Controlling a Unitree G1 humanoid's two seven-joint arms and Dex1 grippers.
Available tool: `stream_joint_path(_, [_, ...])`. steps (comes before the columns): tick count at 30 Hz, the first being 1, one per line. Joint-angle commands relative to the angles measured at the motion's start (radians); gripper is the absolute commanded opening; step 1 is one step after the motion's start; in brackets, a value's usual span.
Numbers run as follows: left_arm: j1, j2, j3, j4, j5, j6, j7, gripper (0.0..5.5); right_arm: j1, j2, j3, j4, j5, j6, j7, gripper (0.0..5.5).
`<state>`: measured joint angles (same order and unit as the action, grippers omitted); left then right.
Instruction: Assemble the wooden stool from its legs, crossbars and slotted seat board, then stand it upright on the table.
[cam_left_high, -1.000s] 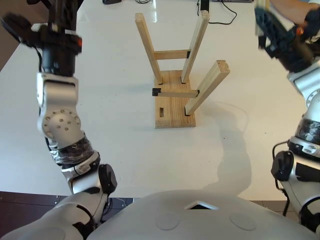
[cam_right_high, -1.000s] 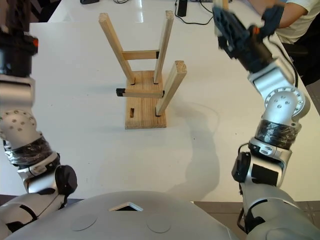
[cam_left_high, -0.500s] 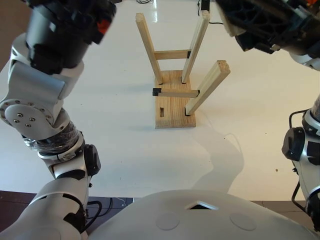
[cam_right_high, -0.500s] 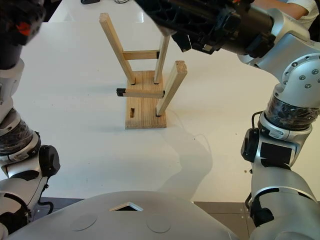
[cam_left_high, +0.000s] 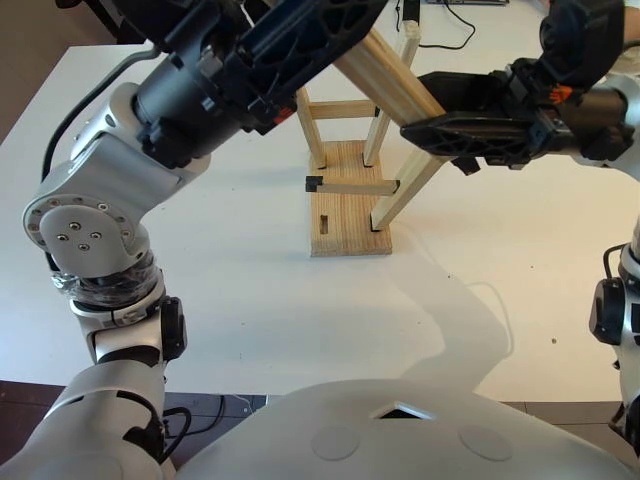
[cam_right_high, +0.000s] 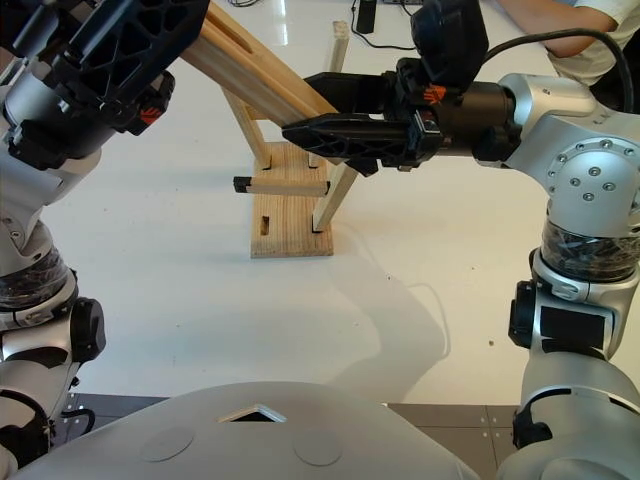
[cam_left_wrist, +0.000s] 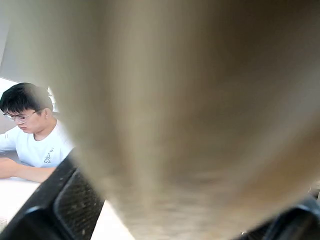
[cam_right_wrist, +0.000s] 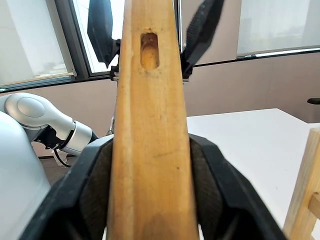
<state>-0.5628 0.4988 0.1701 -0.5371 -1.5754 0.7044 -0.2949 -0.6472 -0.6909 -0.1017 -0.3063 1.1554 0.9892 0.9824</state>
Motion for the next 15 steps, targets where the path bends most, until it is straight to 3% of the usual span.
stream_joint_path(1, [-0.01,0.013,0.011,0.002,0.004,-0.007,-0.023,2.77,0.014,-0.006,0.014,0.001,-0.036,-0.016,0.015,2.04])
stream_joint_path(5, [-0.021,0.01,0.007,0.009,0.014,-0.008,-0.035,2.11,0.025,-0.005,0.026,-0.007,-0.057,-0.028,0.028,2.04])
stream_joint_path(15, [0.0,0.021,0.003,-0.005,0.06,-0.004,-0.088,2.08,0.01,-0.008,0.016,0.021,-0.06,-0.032,0.028,2.04])
